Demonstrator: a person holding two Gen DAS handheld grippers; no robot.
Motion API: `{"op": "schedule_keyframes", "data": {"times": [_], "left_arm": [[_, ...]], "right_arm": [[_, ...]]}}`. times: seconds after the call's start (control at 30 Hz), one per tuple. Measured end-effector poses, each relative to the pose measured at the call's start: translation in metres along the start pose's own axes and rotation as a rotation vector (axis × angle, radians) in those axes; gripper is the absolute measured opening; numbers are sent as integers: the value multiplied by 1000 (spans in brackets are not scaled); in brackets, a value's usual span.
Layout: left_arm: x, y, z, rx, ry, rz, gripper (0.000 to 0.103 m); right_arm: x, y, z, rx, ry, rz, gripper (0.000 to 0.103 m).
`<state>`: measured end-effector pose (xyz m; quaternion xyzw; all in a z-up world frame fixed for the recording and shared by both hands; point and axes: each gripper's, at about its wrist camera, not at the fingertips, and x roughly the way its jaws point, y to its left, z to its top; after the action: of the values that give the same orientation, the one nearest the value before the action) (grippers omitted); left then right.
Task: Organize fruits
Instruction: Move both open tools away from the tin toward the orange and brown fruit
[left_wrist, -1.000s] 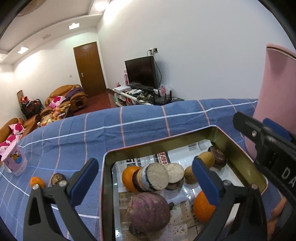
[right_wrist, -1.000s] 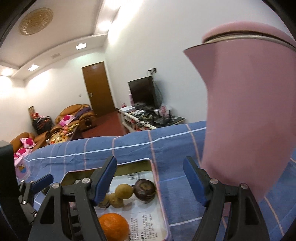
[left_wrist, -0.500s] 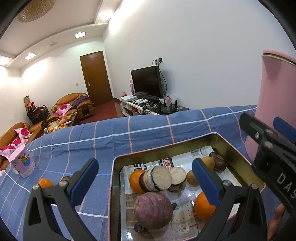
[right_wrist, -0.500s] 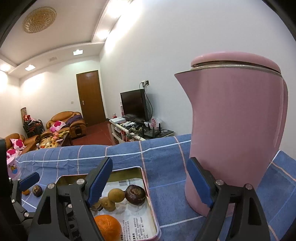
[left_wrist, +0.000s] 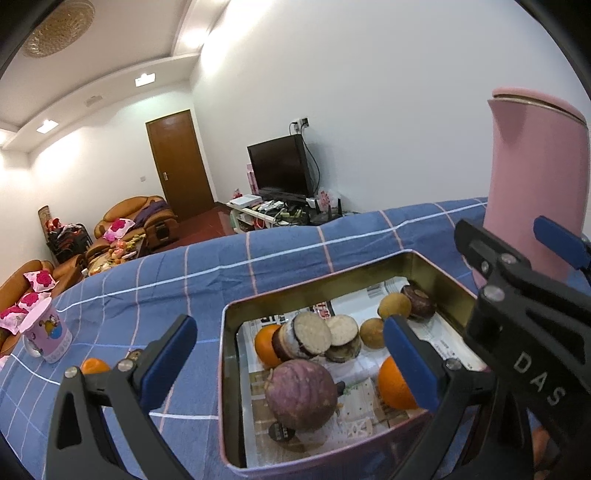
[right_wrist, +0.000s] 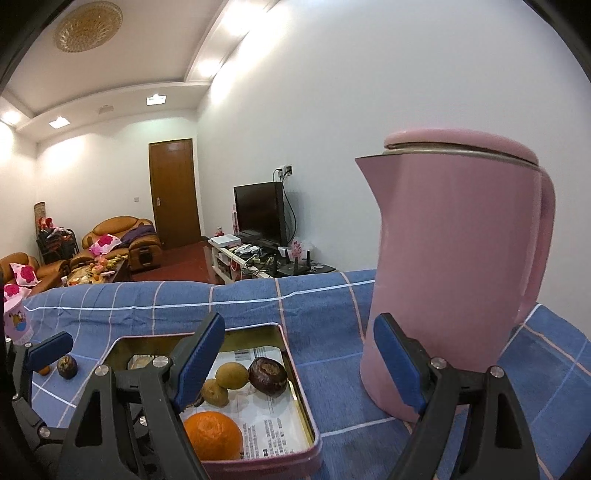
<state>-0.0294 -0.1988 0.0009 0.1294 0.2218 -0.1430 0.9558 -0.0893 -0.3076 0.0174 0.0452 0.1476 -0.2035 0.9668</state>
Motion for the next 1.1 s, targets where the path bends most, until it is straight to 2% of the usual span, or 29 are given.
{"op": "schedule_keyframes", "data": {"times": [0.6, 0.9, 1.1], "left_arm": [[-25, 16, -15, 10, 4, -58, 103], [-31, 36, -21, 20, -4, -33, 103], [-32, 54, -25, 32, -11, -7, 103]], "right_arm": [[-26, 4, -10, 55, 37, -15, 84], [-30, 18, -16, 99, 72, -3, 84], [-31, 41, -17, 86, 74, 4, 84]]}}
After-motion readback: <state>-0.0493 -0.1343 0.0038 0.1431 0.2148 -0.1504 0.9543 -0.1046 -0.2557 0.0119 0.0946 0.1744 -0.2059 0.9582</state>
